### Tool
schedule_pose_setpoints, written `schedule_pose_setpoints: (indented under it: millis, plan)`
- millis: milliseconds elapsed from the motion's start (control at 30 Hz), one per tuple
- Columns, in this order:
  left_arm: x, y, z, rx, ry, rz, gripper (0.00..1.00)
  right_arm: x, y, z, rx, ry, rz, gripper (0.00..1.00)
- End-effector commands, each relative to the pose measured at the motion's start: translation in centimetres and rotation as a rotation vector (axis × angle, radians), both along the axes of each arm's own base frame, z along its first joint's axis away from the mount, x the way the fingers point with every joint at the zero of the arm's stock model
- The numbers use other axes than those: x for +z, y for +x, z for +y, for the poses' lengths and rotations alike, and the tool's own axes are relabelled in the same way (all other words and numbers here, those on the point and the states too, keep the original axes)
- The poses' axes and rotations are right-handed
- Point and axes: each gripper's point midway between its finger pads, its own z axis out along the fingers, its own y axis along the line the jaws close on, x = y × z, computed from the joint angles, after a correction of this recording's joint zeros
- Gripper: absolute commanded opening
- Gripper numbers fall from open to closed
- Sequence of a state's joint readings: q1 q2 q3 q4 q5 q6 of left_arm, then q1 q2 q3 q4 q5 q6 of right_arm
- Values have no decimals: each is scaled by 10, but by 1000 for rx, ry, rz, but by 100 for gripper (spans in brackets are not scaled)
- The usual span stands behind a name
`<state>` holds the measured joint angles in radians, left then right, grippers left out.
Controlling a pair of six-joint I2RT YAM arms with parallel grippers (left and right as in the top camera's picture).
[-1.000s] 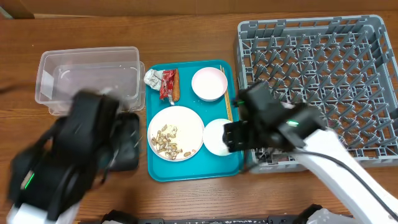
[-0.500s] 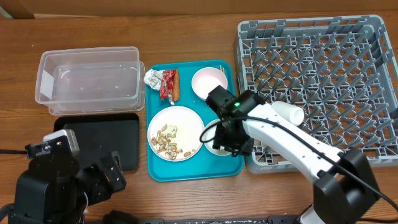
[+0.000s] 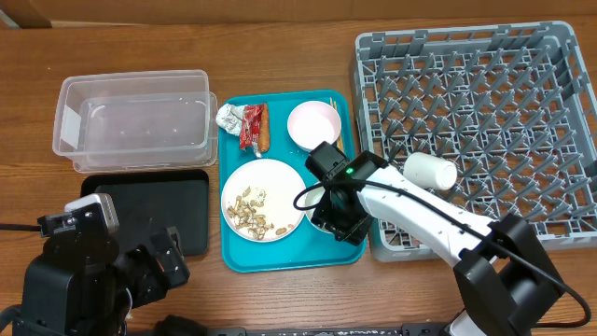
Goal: Sort waste into correct bins and load items into the dishwasher
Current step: 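Reach the right gripper to the small white bowl and grasp its rim, then move the small white bowl with the right gripper into the dish rack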
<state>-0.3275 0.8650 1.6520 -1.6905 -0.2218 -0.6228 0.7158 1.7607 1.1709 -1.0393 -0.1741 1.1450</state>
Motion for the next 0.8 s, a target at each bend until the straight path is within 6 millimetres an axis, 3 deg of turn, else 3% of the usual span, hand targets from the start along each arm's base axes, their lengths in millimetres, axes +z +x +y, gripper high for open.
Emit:
schedule_pose_setpoints:
  millis: [0, 100, 233, 333, 433, 600, 767]
  plan:
    - [4, 0, 4, 24, 3, -17, 100, -12, 2, -11, -84, -54, -11, 52]
    - [4, 0, 4, 24, 3, -17, 100, -16, 2, -13, -89, -61, -17, 44]
    - [4, 0, 4, 24, 3, -17, 100, -19, 3, -20, -119, -100, -34, 41]
    - [4, 0, 4, 24, 3, -17, 100, -19, 6, -18, -118, -88, -43, 31]
    - [4, 0, 4, 24, 3, -17, 100, -18, 6, -16, -106, -79, -42, 14]
    - [4, 0, 4, 24, 3, -17, 100, -9, 8, -13, -81, -52, -62, 8]
    - [4, 0, 4, 24, 3, -17, 100, 14, 20, -7, -60, -14, -132, 5]
